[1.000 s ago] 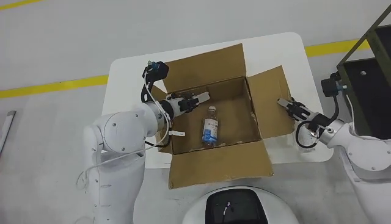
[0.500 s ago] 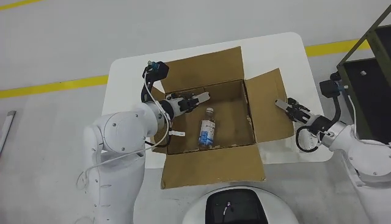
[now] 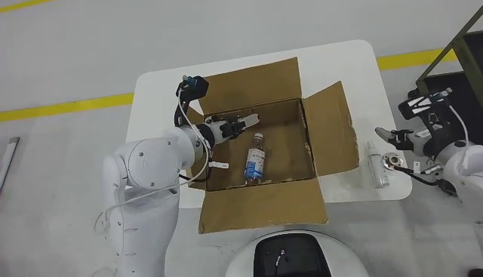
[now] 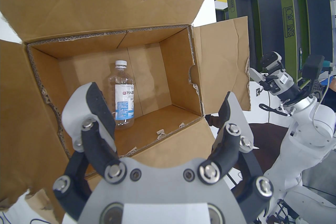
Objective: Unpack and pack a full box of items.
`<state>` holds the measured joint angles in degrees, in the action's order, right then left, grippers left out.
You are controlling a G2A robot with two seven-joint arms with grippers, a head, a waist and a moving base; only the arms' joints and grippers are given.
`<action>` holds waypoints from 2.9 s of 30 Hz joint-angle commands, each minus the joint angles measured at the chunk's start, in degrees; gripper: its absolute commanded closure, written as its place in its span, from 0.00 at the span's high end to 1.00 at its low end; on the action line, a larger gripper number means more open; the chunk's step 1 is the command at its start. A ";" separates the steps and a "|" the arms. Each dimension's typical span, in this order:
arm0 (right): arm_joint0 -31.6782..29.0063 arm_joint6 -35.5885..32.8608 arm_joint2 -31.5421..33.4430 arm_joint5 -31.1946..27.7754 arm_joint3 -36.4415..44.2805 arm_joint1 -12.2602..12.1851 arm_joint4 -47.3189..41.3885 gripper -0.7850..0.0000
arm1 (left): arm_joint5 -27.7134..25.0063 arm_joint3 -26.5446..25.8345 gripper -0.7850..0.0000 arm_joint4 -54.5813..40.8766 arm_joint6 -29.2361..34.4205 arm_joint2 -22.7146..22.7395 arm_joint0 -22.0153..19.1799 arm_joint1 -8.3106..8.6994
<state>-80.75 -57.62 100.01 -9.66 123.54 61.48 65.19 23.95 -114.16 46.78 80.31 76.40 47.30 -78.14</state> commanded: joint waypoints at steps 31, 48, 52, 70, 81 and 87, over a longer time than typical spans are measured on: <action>4.12 -22.03 -4.03 -2.17 -1.26 -0.92 -4.73 1.00 | -4.95 -1.60 1.00 20.08 -4.53 15.83 0.99 3.60; 3.79 -21.16 -7.97 5.42 -5.87 -0.77 -1.63 0.44 | -4.95 -1.60 1.00 20.08 -4.53 15.83 0.99 3.60; 4.83 -21.17 -10.05 6.71 -8.28 -0.66 -1.07 0.43 | -4.95 -1.60 1.00 20.08 -4.53 15.83 0.99 3.60; 6.84 -20.79 -15.04 8.45 -13.22 -0.46 0.22 0.49 | -4.95 -1.60 1.00 20.08 -4.53 15.83 0.99 3.60; 6.71 -19.78 -14.54 10.95 -13.47 -0.46 0.69 0.60 | -4.95 -1.60 1.00 20.08 -4.53 15.83 0.99 3.60; 7.12 -19.74 -14.81 10.81 -14.20 -0.46 0.60 0.60 | -4.95 -1.60 1.00 20.08 -4.53 15.83 0.99 3.60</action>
<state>-73.70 -77.42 85.41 1.23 109.63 61.00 65.79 19.00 -115.77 66.86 75.78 92.24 48.28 -74.54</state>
